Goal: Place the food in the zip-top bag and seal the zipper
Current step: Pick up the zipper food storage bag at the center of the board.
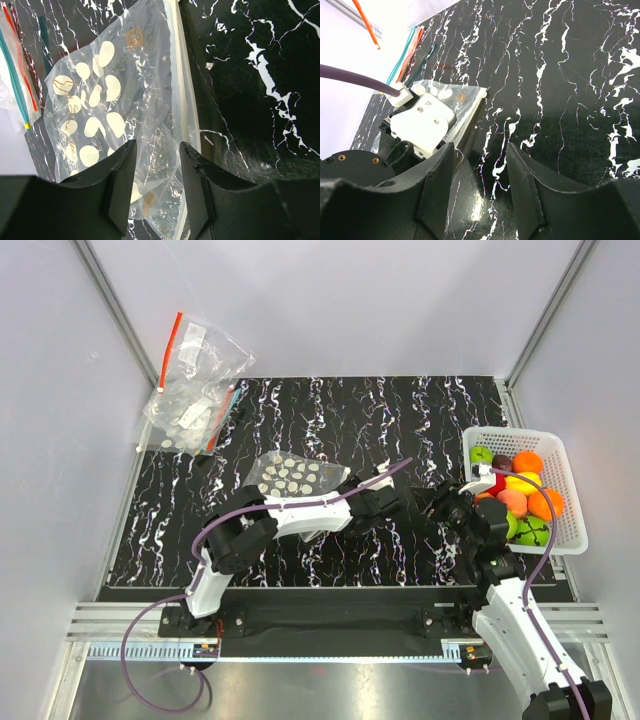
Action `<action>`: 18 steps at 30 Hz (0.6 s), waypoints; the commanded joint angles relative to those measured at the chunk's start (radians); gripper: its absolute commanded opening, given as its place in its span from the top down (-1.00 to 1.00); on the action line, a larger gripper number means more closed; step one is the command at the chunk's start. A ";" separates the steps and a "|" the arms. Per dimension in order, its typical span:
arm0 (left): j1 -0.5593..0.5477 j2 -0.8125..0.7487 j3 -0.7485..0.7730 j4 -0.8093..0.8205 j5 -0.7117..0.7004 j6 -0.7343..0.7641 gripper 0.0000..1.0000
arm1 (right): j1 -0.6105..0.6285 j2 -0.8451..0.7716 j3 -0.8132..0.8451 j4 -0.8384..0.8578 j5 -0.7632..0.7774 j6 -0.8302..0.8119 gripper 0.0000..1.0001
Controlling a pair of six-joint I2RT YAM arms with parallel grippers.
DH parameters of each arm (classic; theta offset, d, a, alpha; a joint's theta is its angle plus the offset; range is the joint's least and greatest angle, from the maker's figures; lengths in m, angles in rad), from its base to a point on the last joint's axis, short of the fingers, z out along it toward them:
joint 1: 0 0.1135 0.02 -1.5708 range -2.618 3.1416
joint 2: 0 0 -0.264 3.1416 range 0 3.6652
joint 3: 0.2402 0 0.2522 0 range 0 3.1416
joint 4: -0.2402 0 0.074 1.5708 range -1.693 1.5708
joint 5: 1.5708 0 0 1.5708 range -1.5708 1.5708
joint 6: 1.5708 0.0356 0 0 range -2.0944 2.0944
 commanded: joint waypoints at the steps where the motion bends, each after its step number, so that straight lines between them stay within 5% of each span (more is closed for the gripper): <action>1: 0.002 0.007 0.031 0.036 -0.021 0.005 0.10 | 0.005 -0.004 -0.001 0.008 0.028 -0.019 -0.08; 18: -0.007 0.013 0.024 0.065 0.017 0.018 -0.03 | 0.005 0.047 0.011 0.019 0.026 -0.017 -0.13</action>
